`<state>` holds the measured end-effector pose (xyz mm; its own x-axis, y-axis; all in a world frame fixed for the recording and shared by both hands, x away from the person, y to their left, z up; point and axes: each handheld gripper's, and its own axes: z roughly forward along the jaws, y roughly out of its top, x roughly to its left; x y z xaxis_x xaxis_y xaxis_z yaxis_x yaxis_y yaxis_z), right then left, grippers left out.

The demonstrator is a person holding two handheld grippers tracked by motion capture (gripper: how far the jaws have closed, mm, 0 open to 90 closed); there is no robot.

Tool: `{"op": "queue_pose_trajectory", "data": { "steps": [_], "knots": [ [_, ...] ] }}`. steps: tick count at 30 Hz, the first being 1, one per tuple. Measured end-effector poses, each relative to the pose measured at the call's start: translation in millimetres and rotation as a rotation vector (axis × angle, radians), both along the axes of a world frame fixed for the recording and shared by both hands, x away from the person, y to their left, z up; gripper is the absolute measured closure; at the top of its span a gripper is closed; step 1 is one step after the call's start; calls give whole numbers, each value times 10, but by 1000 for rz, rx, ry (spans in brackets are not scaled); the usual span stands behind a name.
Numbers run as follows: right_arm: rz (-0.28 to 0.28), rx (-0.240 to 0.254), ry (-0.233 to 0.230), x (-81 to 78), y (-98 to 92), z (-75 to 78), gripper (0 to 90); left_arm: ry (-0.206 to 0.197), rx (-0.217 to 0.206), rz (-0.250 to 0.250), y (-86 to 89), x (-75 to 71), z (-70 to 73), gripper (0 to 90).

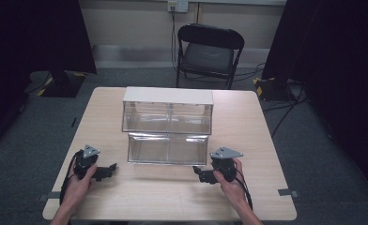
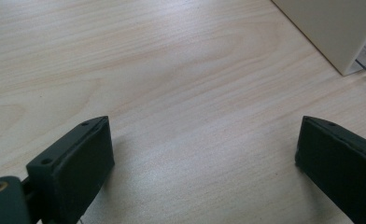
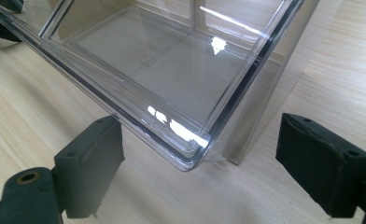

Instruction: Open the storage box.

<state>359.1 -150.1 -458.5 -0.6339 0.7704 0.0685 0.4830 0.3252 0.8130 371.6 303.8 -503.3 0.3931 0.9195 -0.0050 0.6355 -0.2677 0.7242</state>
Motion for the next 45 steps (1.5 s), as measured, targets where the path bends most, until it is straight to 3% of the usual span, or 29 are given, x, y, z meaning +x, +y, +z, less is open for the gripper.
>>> {"op": "queue_pose_trajectory", "data": {
  "steps": [21, 45],
  "knots": [
    [19, 24, -1, -33, -2, 62, 138, 0, 0, 0, 0, 0, 0, 37],
    [25, 59, -33, -68, -20, 177, 138, 0, 0, 0, 0, 0, 0, 37]
  ]
}}
